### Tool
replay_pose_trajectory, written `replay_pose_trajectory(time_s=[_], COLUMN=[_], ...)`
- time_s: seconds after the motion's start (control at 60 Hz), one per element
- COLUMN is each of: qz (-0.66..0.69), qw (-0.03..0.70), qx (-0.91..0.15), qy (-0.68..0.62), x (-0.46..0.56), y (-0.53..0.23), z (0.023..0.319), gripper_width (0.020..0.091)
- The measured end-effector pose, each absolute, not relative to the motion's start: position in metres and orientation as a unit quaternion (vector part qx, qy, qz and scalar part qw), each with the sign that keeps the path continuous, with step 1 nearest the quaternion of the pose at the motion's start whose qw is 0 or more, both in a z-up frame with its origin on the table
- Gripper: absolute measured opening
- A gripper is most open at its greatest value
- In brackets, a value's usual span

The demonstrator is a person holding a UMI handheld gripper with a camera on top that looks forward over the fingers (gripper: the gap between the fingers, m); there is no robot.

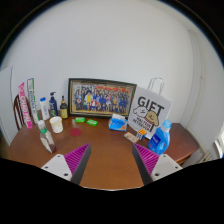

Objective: Pour water

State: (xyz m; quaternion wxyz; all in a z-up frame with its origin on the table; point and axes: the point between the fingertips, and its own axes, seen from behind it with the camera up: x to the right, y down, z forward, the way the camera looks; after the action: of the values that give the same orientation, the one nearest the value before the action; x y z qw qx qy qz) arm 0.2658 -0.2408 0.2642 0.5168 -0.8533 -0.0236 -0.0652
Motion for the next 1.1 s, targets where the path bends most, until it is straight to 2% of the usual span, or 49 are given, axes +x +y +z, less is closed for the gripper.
replay_pose_trajectory(time_s=[0.167,0.5,0.75,0.983,1.033,1.1], qz=[-0.057,0.015,0.053,0.034,0.028,0.022], qw=[0.509,0.503,0.529,0.550,0.550,0.553], qx=[-0.858,-0.862,-0.844,-0.832,-0.833,-0.831], qy=[-0.032,-0.062,-0.074,-0.058,-0.059,-0.058], x=[0.244,0.096,-0.030,-0.065,-0.067,-0.069], y=[-0.239,-0.234,-0.189,-0.120,-0.109,-0.095], z=[0.243,0.161,0.116,0.088,0.079,0.072], gripper_width=[0.0852,0.0855,0.0853,0.0856,0.0843,0.0768])
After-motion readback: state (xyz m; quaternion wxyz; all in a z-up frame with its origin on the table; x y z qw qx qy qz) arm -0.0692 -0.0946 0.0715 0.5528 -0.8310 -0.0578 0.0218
